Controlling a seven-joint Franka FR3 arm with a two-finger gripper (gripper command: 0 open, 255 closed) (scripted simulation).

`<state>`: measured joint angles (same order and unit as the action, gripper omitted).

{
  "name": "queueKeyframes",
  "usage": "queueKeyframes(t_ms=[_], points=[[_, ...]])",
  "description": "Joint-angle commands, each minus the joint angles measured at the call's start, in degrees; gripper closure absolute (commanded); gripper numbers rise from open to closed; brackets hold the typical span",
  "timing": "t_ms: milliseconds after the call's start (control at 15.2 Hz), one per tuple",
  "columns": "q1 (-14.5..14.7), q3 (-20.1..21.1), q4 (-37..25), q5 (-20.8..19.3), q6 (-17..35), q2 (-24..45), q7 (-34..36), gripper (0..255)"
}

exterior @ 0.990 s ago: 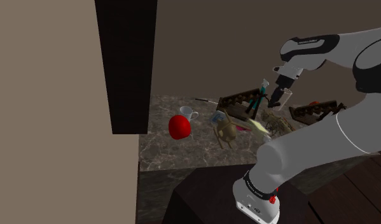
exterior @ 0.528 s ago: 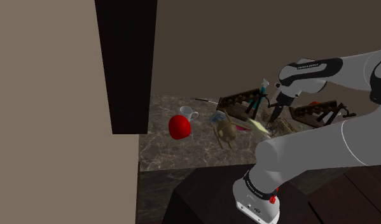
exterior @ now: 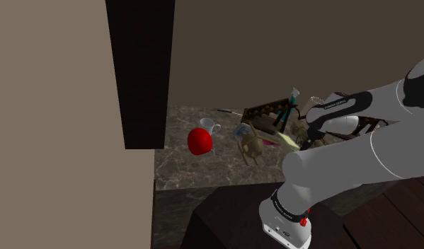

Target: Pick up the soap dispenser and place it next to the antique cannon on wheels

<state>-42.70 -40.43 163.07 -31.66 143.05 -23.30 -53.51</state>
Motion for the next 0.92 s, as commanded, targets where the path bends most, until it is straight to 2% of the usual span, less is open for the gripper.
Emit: queueKeyframes(t_ms=[0,330,528,858], points=[[-3.0,-1.0,2.9,-4.8,9.0,3.5,3.3,0],[-1.7,-2.9,3.0,-4.2,15.4,9.7,3.0,0],[0.4,-4.8,2.8,-1.5,20.9,15.4,1.3,0],[0.3,-4.7,2.8,-1.5,20.9,15.4,1.3,0]])
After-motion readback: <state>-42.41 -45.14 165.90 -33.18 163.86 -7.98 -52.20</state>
